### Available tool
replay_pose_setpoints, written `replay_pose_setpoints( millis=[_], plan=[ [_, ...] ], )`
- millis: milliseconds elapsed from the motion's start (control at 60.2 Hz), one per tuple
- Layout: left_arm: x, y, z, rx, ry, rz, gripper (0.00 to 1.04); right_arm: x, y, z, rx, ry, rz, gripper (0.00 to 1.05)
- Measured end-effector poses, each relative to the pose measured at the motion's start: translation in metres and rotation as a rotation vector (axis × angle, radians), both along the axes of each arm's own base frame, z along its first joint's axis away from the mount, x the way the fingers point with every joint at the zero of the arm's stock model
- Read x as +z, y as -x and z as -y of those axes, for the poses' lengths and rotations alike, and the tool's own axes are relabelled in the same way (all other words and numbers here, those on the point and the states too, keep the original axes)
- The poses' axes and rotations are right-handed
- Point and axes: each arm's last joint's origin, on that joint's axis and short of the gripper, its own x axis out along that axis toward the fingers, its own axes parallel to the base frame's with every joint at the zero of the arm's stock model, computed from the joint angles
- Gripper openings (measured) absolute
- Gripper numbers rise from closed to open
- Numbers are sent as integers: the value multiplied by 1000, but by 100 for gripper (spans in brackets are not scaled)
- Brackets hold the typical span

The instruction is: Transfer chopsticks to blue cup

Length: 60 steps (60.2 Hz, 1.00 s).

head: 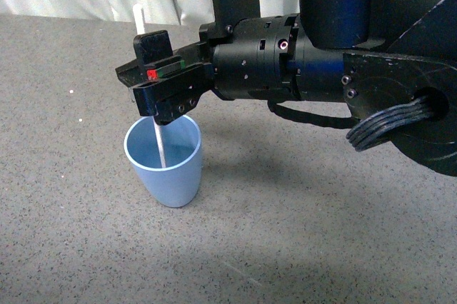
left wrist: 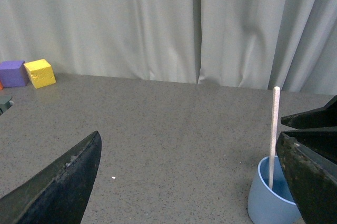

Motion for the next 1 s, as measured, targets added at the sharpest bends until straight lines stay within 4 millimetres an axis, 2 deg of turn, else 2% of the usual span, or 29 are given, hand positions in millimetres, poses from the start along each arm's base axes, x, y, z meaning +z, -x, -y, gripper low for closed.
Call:
replay_pose_setpoints(
  millis=[183, 299, 448, 714, 747, 797, 863, 996],
  plan=[
    [0, 0, 0, 0, 0, 0, 98, 11, 5, 11, -67, -23, 46, 97],
    [0, 0, 0, 0, 0, 0, 98, 24, 4, 31, -238, -2, 91, 95],
    [0, 0, 0, 0, 0, 0, 98, 27, 12, 71, -410, 41, 87, 95],
    [0, 0, 0, 0, 0, 0, 98, 29, 46, 151, -729, 271, 91, 95],
    [0, 0, 0, 0, 0, 0, 98, 29, 50, 156, -786, 275, 115, 93],
    [0, 0, 0, 1, 0, 0, 98, 32, 58, 165, -955, 242, 226, 85],
    [0, 0, 0, -1, 0, 0, 98, 38, 70, 174, -1083, 177, 333, 74],
    [0, 0, 0, -1, 0, 0, 98, 50, 91, 186, -1125, 105, 414, 53]
  ],
)
